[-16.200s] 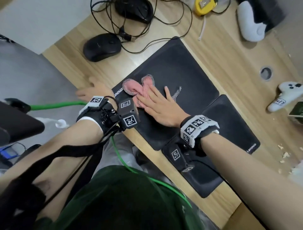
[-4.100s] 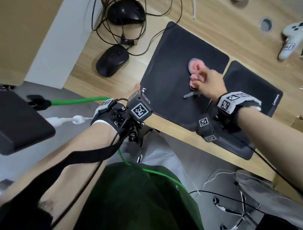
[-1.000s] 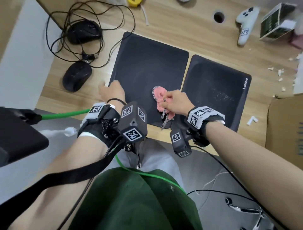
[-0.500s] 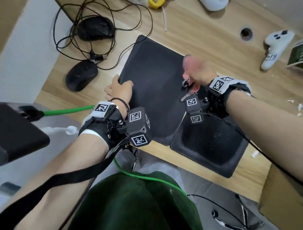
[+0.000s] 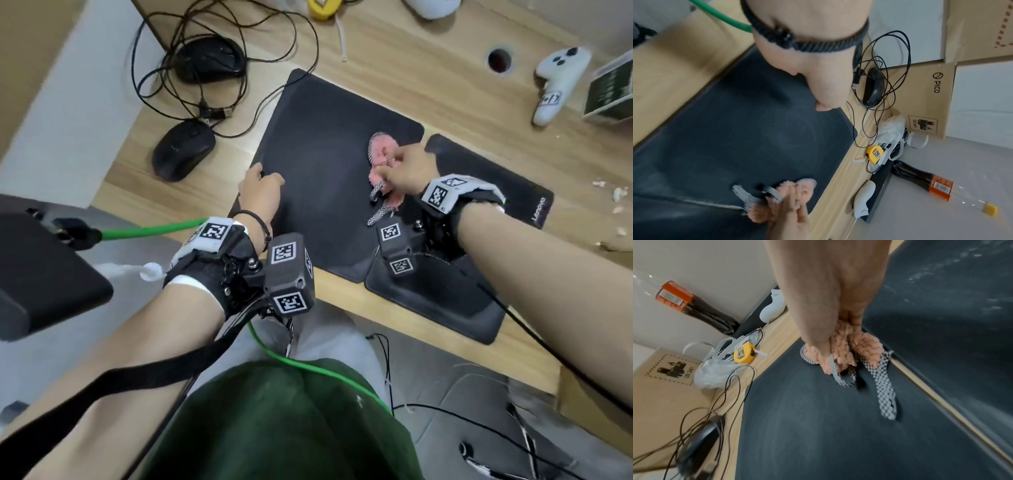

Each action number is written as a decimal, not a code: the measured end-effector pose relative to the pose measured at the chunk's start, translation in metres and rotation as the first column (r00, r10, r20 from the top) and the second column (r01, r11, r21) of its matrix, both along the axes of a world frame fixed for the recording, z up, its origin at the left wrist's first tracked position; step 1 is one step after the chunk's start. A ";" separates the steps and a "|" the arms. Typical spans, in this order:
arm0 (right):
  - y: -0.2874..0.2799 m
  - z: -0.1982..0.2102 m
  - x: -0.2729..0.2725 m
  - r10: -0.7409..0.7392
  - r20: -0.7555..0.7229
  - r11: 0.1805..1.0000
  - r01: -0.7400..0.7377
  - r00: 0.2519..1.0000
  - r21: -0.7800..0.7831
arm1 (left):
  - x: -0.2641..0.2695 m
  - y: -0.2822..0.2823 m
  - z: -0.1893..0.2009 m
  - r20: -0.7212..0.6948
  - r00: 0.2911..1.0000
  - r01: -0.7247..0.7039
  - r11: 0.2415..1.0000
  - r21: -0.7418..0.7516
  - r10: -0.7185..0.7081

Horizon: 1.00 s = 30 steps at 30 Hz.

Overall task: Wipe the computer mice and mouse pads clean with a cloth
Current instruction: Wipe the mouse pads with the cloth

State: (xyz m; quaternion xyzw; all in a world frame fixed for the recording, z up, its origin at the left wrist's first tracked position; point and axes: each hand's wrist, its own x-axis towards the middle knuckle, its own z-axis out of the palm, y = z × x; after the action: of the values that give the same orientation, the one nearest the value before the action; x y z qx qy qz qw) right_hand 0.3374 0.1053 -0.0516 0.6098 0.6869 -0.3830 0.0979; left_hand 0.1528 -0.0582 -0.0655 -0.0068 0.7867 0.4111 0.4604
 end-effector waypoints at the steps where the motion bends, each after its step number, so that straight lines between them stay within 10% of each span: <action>1: -0.018 0.002 0.004 0.017 0.023 1.000 -0.017 1.000 -0.011 | 0.007 -0.003 0.020 0.015 1.000 0.012 1.000 -0.006 -0.012; 13: -0.180 0.020 0.045 0.186 -0.002 0.952 -0.181 0.982 -0.248 | 0.055 -0.041 0.061 0.102 0.976 0.193 0.981 -0.002 -0.192; 22: -0.142 0.039 0.142 -0.342 -0.300 0.936 0.295 0.890 -0.192 | 0.139 0.005 0.082 0.232 0.917 0.304 0.946 0.116 -0.323; 30: -0.139 0.029 0.174 -0.013 -0.064 1.000 0.012 0.998 -0.009 | 0.188 0.021 0.045 -0.012 0.833 0.551 0.833 -0.052 -0.553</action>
State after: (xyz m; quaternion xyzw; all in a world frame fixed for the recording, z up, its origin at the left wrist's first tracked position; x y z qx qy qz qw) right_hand 0.5109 -0.0333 -0.0230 0.6011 0.6843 -0.4058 0.0761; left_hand 0.3411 -0.0368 -0.0205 0.2150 0.7706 0.2423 0.5488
